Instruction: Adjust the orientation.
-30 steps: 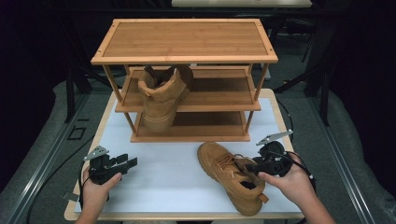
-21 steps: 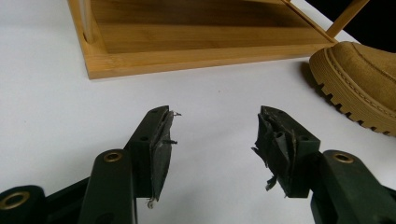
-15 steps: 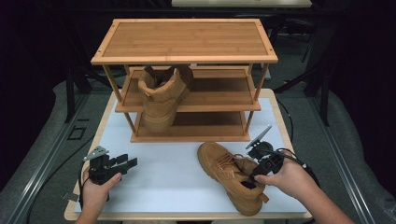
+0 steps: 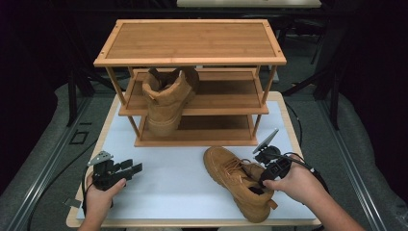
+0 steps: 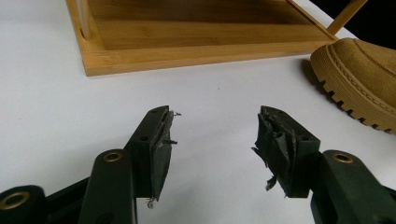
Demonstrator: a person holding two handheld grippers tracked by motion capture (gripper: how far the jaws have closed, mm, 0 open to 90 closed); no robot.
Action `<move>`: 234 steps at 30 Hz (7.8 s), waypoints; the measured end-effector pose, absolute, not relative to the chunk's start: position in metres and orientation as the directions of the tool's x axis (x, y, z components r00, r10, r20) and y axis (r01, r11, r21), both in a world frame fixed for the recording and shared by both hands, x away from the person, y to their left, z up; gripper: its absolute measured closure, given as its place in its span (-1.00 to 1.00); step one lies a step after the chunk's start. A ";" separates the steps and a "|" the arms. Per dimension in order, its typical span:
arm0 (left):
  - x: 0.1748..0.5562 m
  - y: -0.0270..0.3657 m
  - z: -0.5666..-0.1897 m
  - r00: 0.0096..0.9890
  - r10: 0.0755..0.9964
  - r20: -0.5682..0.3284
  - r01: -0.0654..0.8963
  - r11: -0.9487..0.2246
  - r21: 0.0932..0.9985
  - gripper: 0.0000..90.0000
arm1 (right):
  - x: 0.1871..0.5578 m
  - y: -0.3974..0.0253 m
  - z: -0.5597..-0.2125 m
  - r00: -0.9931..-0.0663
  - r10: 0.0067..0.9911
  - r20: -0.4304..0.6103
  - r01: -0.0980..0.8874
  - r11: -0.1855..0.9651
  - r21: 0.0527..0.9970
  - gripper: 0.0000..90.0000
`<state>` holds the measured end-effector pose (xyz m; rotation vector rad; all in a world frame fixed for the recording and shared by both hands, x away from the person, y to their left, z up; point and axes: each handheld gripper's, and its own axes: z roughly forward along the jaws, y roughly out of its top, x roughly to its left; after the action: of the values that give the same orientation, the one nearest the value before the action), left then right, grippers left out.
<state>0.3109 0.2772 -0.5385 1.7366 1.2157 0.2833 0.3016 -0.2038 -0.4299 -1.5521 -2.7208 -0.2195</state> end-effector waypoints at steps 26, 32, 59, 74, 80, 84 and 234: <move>0.311 0.279 -0.538 0.469 0.825 -0.315 0.594 -0.031 0.804 -0.01 | 0.302 -0.240 -0.437 -0.334 0.779 0.530 0.939 0.223 0.263 0.76; 0.311 0.278 -0.538 0.469 0.826 -0.313 0.595 -0.033 0.803 -0.01 | 0.293 -0.246 -0.436 -0.326 0.742 0.585 0.936 0.165 0.312 0.77; 0.310 0.278 -0.537 0.461 0.828 -0.318 0.594 -0.022 0.804 -0.01 | 0.247 -0.279 -0.329 -0.393 0.619 0.680 0.872 0.017 0.489 0.77; 0.310 0.279 -0.537 0.464 0.826 -0.319 0.594 -0.023 0.804 -0.01 | 0.282 -0.274 -0.308 -0.422 0.591 0.688 0.815 -0.085 0.573 0.77; 0.311 0.280 -0.535 0.458 0.829 -0.321 0.584 -0.008 0.811 -0.01 | 0.302 -0.274 -0.307 -0.393 0.599 0.698 0.805 -0.144 0.576 0.77; 0.311 0.277 -0.532 0.459 0.830 -0.317 0.579 -0.009 0.815 0.01 | 0.318 -0.272 -0.307 -0.359 0.609 0.707 0.801 -0.189 0.569 0.76; 0.331 0.084 -0.433 0.708 0.671 -0.218 0.383 -0.107 0.917 0.66 | 0.356 -0.197 -0.368 -0.385 0.747 0.542 0.638 -0.210 0.741 0.34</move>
<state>0.3315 0.0836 -0.4332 1.7249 0.8468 0.3010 0.3559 -0.1971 -0.3680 -1.7924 -2.0336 -1.7766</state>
